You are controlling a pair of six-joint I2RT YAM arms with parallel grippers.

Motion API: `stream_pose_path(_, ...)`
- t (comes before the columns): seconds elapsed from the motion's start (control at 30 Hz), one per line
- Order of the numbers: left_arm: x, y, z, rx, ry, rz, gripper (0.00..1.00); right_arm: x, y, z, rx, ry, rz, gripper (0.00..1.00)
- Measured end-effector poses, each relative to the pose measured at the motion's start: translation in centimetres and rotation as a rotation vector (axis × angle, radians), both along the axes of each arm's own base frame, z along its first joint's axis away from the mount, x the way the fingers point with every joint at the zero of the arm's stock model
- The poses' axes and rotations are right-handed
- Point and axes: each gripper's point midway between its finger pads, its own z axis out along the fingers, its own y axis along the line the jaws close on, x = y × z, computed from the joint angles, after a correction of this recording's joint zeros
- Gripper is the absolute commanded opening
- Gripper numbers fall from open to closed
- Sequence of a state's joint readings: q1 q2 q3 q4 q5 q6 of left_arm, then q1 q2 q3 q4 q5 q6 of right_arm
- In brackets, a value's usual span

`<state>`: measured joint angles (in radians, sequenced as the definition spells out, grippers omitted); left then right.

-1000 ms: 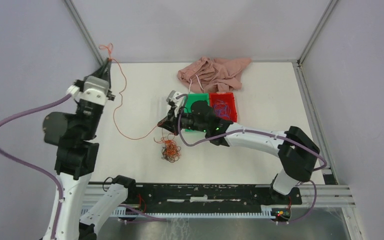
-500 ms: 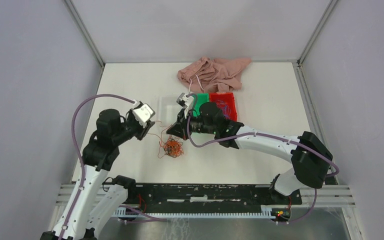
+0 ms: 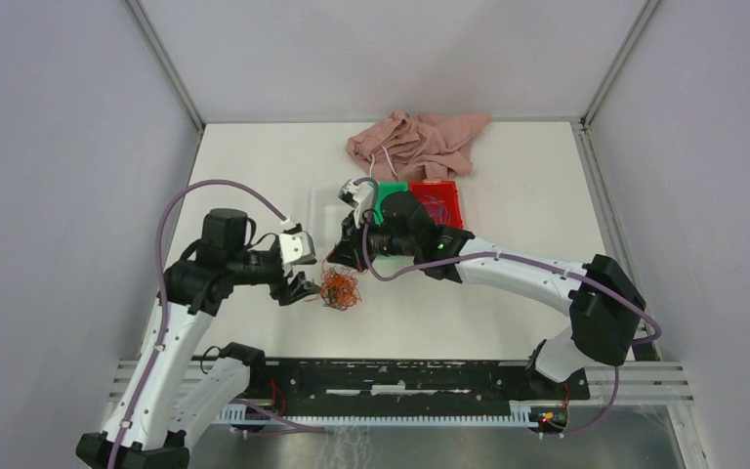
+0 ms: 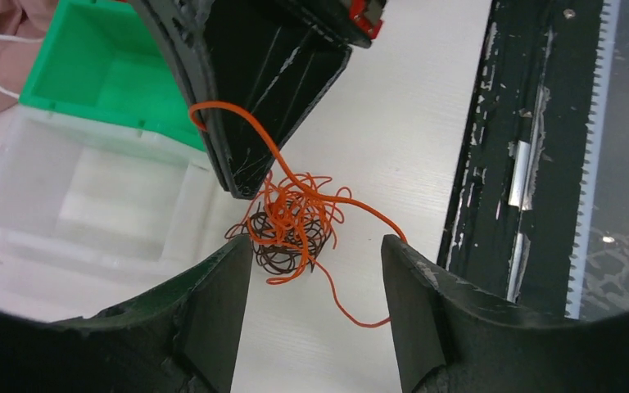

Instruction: Untangle the cables

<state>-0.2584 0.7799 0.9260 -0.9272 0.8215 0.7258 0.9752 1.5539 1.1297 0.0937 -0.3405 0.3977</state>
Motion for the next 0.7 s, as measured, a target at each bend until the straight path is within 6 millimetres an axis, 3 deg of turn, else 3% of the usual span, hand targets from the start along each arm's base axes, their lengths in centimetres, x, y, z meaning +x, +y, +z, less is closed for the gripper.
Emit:
stream_pose_path(0.07,-0.5,-0.1,0.4,0.004,-0.019,-0.041,0.65,0.0,-0.1,-0.2,-0.012,0.002,0.001,0.01)
stream_pose_path(0.2,-0.5,0.3,1.6,0.048,-0.092,-0.088,0.49,-0.2,-0.4,-0.8,-0.041,0.007,0.005,0.01)
stream_pose_path(0.33,3.3,1.9,2.3,0.095,-0.254,0.092,0.64,-0.3,-0.6,-1.2,-0.057,0.013,0.005,0.01)
stream_pose_path(0.4,4.2,2.6,2.7,0.092,-0.296,0.165,0.7,-0.5,-0.5,-1.3,-0.06,0.014,0.005,0.01)
stream_pose_path(0.5,3.6,1.9,3.7,0.035,-0.269,0.153,0.79,-0.8,-0.4,-1.3,-0.06,0.015,0.011,0.01)
stream_pose_path(0.7,1.0,-1.1,4.6,-0.12,-0.114,0.019,0.76,-1.9,0.4,-1.8,-0.071,0.023,0.04,0.01)
